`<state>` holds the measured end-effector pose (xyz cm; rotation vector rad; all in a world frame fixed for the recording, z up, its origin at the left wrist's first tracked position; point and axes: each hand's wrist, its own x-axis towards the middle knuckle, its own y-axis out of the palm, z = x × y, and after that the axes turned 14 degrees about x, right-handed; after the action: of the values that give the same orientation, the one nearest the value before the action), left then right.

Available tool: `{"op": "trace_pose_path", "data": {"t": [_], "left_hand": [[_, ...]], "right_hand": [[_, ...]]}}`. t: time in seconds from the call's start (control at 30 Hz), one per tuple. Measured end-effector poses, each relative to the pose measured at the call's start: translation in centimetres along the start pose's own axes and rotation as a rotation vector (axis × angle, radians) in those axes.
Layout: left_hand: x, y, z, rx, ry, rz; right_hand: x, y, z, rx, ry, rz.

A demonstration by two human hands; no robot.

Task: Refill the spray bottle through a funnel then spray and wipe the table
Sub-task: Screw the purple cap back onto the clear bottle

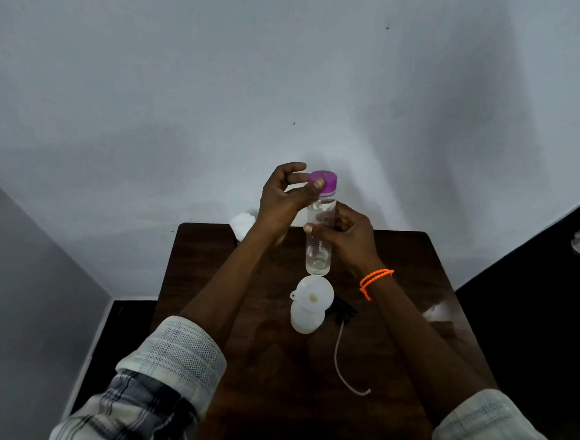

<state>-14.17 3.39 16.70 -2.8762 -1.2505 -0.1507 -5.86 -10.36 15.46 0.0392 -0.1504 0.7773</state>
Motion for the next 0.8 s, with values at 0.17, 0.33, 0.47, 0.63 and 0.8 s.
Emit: {"op": "trace_pose_path", "data": {"t": [0.17, 0.33, 0.47, 0.63, 0.8], "left_hand": [[0.1, -0.1, -0.3, -0.138, -0.03, 0.066], [-0.6, 0.3, -0.6, -0.05, 0.047, 0.124], [-0.2, 0.3, -0.3, -0.018, 0.004, 0.038], [-0.5, 0.5, -0.8, -0.044, -0.029, 0.065], [-0.8, 1.1, -0.7, 0.087, 0.046, 0.09]], "right_hand": [[0.1, -0.2, -0.3, 0.038, 0.014, -0.011], [0.0, 0.0, -0.4, 0.039, -0.009, 0.014], [0.0, -0.1, -0.7, 0.058, 0.01, 0.004], [0.0, -0.2, -0.6, 0.096, -0.001, 0.019], [0.0, -0.1, -0.6, 0.11, 0.011, 0.007]]}}
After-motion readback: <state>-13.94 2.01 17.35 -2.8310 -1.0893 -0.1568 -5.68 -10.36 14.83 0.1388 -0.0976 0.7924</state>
